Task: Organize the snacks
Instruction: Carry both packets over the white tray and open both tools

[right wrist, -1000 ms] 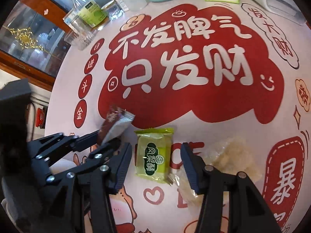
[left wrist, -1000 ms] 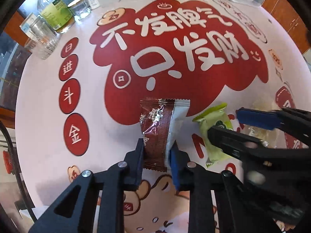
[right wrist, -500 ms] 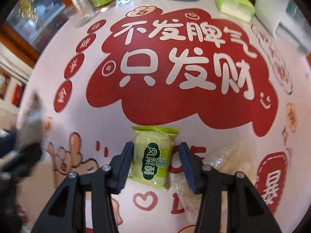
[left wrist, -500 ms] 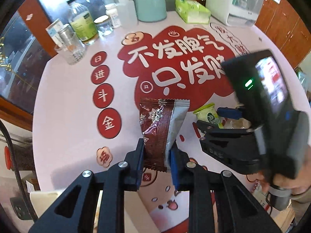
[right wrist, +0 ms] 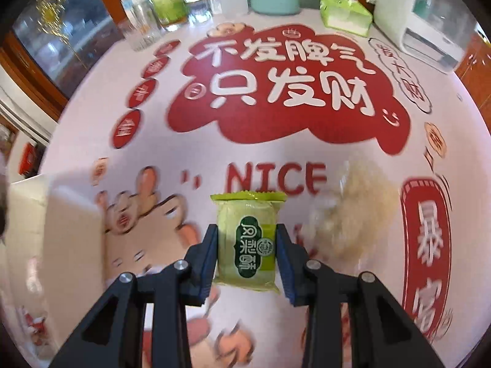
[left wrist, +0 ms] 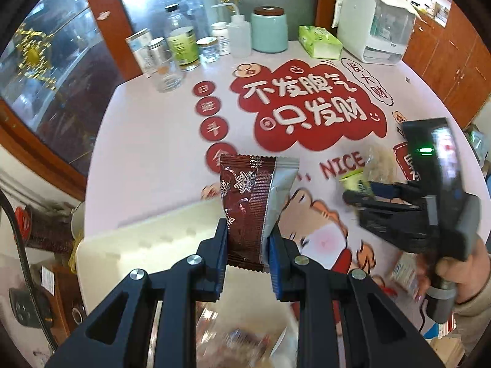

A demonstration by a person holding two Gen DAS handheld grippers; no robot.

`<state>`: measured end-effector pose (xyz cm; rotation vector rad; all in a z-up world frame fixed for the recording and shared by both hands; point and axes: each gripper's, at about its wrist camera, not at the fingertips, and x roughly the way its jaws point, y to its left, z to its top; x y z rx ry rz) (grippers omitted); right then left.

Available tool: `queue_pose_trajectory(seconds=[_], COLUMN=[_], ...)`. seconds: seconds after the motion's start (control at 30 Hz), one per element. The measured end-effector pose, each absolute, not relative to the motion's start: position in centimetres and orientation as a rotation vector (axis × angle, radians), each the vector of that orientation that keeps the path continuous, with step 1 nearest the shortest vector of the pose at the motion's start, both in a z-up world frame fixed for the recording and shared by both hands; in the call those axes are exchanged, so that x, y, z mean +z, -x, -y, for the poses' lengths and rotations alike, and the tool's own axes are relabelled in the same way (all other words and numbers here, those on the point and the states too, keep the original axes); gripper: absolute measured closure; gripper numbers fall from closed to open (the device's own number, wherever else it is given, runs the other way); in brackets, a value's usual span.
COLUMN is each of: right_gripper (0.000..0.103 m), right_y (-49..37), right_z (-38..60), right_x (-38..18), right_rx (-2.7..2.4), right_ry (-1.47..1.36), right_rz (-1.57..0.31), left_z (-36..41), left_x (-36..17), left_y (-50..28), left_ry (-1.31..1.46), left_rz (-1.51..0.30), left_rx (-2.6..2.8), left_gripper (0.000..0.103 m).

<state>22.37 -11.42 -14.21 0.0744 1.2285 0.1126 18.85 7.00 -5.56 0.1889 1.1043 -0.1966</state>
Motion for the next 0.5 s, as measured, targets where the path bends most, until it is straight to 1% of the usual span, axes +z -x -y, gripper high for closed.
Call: queue_pose_trajectory(seconds=[0.27,0.5], right_gripper=[0.067,0.067], right_y=[-14.4,-8.3], right_z=[7.5,2.3], right_x=[-6.5,-0.7], right_rx=[0.242,0.375], right_ry=[-0.138,-0.115], right_rz=[-1.089,-0.971], left_z=[-11.9,-15.4], left_x=[-3.8,-1.5], left_y=[-14.4,-11.5], left_ry=[-0.134,-0.122], left_rz=[-1.078,-1.008], left_rx=[-0.153,-0.113], left_gripper=[0.082,0.082])
